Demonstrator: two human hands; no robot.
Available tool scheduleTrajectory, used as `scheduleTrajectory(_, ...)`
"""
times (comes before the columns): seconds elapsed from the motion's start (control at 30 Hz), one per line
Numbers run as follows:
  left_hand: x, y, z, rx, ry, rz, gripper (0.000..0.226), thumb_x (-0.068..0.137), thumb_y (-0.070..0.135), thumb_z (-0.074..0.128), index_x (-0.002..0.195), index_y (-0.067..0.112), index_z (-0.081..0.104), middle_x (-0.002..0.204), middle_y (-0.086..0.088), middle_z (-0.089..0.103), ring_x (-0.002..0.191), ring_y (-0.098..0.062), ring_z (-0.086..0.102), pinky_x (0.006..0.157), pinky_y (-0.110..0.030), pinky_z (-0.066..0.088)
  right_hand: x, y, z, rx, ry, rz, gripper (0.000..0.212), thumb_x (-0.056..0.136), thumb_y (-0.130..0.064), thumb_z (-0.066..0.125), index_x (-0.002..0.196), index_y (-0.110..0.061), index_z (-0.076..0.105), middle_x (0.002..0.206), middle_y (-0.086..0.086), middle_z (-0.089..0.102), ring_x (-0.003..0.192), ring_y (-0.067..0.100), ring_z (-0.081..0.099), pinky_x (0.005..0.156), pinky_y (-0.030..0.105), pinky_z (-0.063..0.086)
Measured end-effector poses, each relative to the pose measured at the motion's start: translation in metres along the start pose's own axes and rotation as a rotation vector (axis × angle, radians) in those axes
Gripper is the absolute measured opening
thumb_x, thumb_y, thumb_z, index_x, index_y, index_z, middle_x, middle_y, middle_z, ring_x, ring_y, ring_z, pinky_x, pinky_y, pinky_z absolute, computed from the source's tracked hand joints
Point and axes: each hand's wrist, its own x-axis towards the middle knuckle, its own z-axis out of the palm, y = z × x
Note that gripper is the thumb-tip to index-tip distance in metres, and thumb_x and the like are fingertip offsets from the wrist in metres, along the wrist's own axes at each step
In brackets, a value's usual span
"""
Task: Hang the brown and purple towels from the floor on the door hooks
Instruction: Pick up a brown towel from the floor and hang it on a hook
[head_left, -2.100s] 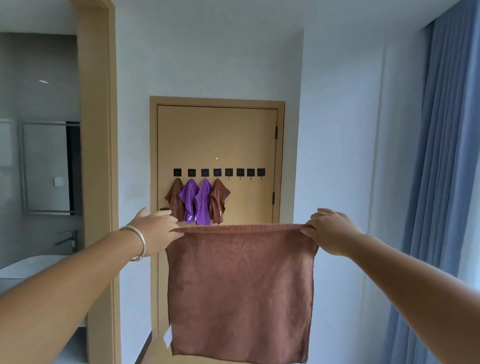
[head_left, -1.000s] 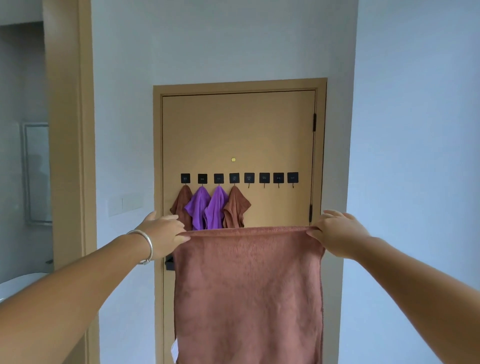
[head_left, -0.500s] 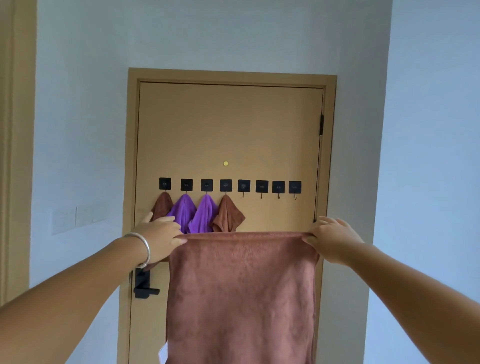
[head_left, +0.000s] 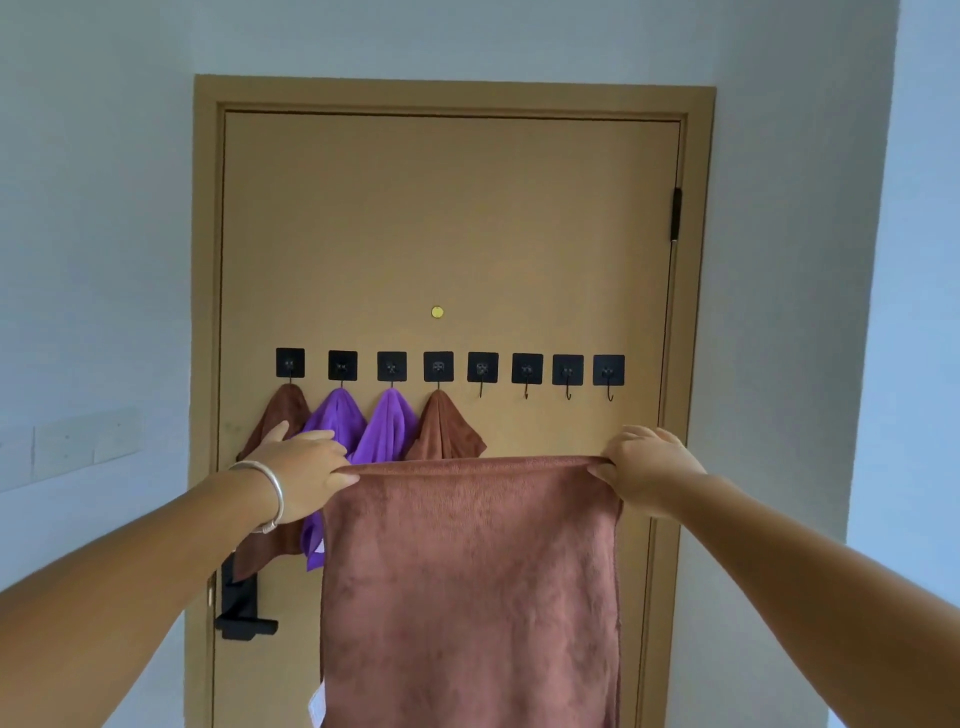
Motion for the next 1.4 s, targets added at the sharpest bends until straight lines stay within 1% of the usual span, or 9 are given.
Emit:
scheduleTrajectory(0.17,0.061,0.004,0.006,-0.004,0.011,-0.033,0.046,0.101,0.048,0.024,0.13,0.031,0.054,0.143,0.015,0.044,0.143,-0.007,0.018,0.117,-0.048,0.003,0.063,0.023,0.025,0.027,0.033,-0.009,0.046,0.099,-0.054,0.027,0.104,-0.027,0.064,0.115,-0.005,0.059,0.124,0.017,0.042,0.107,0.039,0.03)
scheduleTrajectory(0.47,0.135,0.01,0.028,0.056,0.066,-0.05,0.045,0.1,0.049,0.026,0.114,0.026,0.062,0.123,0.01,0.058,0.124,-0.011,0.045,0.11,-0.042,0.025,0.139,0.042,0.068,0.054,0.033,-0.037,0.047,0.1,-0.052,0.029,0.105,-0.022,0.065,0.122,-0.001,0.058,0.131,0.02,0.038,0.111,0.04,0.027)
scheduleTrajectory(0.67,0.181,0.004,0.038,0.03,0.165,-0.033,0.038,0.101,0.044,0.031,0.077,0.028,0.057,0.081,0.011,0.057,0.081,-0.009,0.052,0.097,-0.036,0.038,0.191,0.04,0.095,0.075,0.028,-0.029,0.046,0.099,-0.052,0.031,0.108,-0.024,0.066,0.126,-0.003,0.057,0.137,0.019,0.033,0.113,0.041,0.024)
scheduleTrajectory(0.83,0.219,-0.009,0.05,-0.091,0.241,0.021,0.032,0.1,0.037,0.035,0.088,0.027,0.063,0.089,0.009,0.063,0.085,-0.014,0.057,0.076,-0.029,0.042,0.221,0.033,0.101,0.097,0.114,-0.006,0.037,0.1,-0.048,0.034,0.085,-0.025,0.059,0.097,-0.006,0.054,0.109,0.017,0.048,0.09,0.034,0.036)
scheduleTrajectory(0.97,0.251,-0.017,0.059,-0.125,0.399,0.099,0.028,0.095,0.018,0.041,0.103,0.032,0.064,0.099,0.014,0.064,0.089,-0.015,0.058,0.069,-0.032,0.043,0.246,0.023,0.102,0.253,0.129,0.039,0.03,0.1,-0.037,0.043,0.085,-0.018,0.062,0.091,-0.003,0.056,0.087,0.017,0.054,0.072,0.032,0.047)
scheduleTrajectory(1.13,0.289,-0.029,0.07,-0.122,0.459,0.233,0.033,0.081,0.003,0.043,0.099,0.031,0.046,0.076,0.014,0.052,0.056,-0.012,0.043,0.051,-0.025,0.026,0.277,0.008,0.101,0.34,0.296,0.04,0.022,0.098,-0.018,0.047,0.085,-0.021,0.065,0.091,-0.003,0.061,0.079,0.018,0.056,0.062,0.029,0.044)
scheduleTrajectory(1.27,0.32,-0.034,0.078,0.074,0.463,0.406,0.04,0.075,-0.005,0.047,0.087,0.032,0.055,0.092,0.011,0.053,0.073,-0.013,0.039,0.067,-0.032,0.039,0.292,0.002,0.103,0.207,0.37,-0.014,0.03,0.087,0.002,0.038,0.083,-0.027,0.043,0.081,-0.007,0.052,0.072,0.021,0.051,0.057,0.035,0.04)
scheduleTrajectory(1.33,0.329,-0.031,0.077,0.0,0.51,0.405,0.055,0.078,-0.006,0.047,0.102,0.04,0.065,0.094,0.009,0.052,0.077,-0.012,0.036,0.068,-0.029,0.033,0.296,0.005,0.101,0.091,0.386,-0.153,0.035,0.073,0.01,0.038,0.079,-0.024,0.035,0.077,-0.007,0.044,0.069,0.023,0.045,0.052,0.035,0.034)
scheduleTrajectory(1.4,0.338,-0.027,0.075,-0.035,0.5,0.378,0.07,0.082,-0.007,0.042,0.127,0.045,0.055,0.094,0.006,0.047,0.079,-0.016,0.039,0.069,-0.031,0.035,0.301,0.009,0.099,-0.005,0.383,-0.269,0.035,0.071,0.012,0.042,0.08,-0.022,0.046,0.086,-0.004,0.049,0.076,0.024,0.047,0.052,0.032,0.029)
